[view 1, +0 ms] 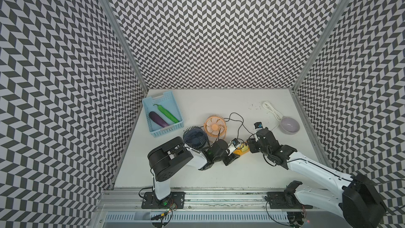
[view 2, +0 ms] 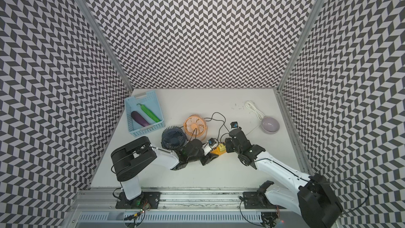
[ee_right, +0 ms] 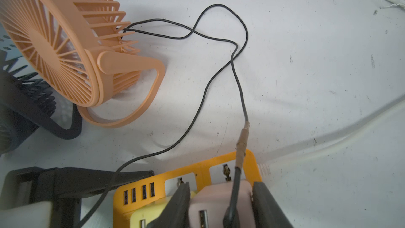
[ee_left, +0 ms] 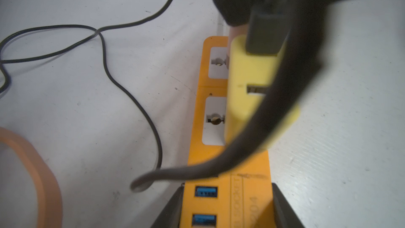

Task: Unplug the desk fan from the power strip
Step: Remove the plug from the socket.

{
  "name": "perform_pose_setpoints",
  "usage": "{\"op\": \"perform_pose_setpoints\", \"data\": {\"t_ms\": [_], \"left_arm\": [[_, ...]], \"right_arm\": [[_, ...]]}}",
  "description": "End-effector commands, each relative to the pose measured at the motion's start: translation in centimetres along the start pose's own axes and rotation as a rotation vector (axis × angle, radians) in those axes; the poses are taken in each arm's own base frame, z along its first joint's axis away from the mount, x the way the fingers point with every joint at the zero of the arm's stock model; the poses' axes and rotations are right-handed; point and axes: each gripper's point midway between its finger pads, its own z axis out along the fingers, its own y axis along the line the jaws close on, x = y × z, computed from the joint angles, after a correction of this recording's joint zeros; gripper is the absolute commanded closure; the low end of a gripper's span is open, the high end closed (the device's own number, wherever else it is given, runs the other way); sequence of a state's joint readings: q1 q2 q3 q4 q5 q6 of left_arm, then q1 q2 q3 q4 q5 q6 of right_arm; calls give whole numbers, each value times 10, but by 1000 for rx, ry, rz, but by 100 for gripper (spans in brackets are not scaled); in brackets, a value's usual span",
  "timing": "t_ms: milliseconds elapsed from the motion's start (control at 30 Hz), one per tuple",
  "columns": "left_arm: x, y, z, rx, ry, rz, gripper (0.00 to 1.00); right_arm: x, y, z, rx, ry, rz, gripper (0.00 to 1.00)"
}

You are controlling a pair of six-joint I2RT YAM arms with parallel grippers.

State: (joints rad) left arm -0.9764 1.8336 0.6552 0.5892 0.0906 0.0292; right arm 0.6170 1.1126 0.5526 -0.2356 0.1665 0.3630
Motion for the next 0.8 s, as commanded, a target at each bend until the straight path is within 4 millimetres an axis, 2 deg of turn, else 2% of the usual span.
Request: {"op": "perform_pose_setpoints", "data": {"t_ms": [0, 100, 167, 300, 400, 567, 633, 767], "left_arm": [[8, 5, 6, -21, 35, -23, 82], [7, 6, 4, -24, 32, -23, 82], [7, 6, 4, -27, 30, -24, 82], [8, 6, 6, -23, 35, -24, 82], [7, 5, 7, -21, 33, -24, 82], [9, 5, 8, -20, 38, -25, 82], [9, 5, 8, -20, 39, -25, 82], [10, 5, 8, -19, 42, -27, 82]], "right_arm": [[-39, 13, -11, -92, -101, 95, 78], [-41, -7, -10, -96, -95, 168, 78], [-39, -10, -9, -94, -91, 157, 78], [-33, 3, -7, -110, -76, 113, 78], [-31, 21, -9, -114, -86, 60, 78], [-38, 36, -16, -141, -114, 25, 78], [-42, 29, -17, -104, -131, 55, 78], [-43, -2, -12, -52, -112, 139, 79]]}}
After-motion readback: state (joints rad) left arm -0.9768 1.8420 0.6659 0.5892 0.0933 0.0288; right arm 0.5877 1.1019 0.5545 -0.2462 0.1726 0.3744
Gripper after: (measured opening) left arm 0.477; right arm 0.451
